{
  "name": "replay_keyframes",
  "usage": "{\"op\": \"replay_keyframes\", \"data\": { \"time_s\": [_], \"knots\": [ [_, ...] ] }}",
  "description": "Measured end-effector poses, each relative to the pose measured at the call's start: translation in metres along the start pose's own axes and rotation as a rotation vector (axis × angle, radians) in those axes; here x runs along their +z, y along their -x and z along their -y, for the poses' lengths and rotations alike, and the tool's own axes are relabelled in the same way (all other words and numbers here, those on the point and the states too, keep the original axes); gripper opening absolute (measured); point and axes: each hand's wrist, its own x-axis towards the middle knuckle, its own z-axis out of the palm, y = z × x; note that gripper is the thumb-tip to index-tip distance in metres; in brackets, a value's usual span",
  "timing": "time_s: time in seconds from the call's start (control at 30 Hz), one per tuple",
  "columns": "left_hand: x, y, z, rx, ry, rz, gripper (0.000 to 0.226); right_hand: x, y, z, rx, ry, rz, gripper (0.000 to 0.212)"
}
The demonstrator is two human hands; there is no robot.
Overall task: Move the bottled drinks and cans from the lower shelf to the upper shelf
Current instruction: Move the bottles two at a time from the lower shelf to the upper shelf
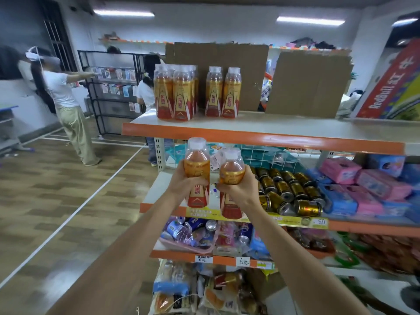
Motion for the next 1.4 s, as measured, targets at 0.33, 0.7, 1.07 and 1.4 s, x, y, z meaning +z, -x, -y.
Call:
{"op": "replay_keyframes", "data": {
  "time_s": [0.33, 0.7, 1.07, 1.4],
  "knots": [
    [-0.015, -0.025, -0.085, 0.219, -0.017, 0.014, 0.053, -0.001, -0.043, 0.082, -0.114, -0.091, -0.095, 0.065],
    [-0.019, -0.082, -0.142, 0.313, 0.027, -0.008, 0.061, -0.012, -0.094, 0.139, -0.175, -0.130, -0.244, 0.068],
    [0.019, -0.176, -0.138, 0.312, 0.019, -0.042, 0.056, -0.032, -0.205, 0.131, -0.213, -0.109, -0.258, 0.072],
    [0.031, -0.252, -0.107, 0.255, -0.026, -0.054, 0.057, -0.024, -0.290, 0.082, -0.180, -0.054, -0.099, 0.063]
  ]
}}
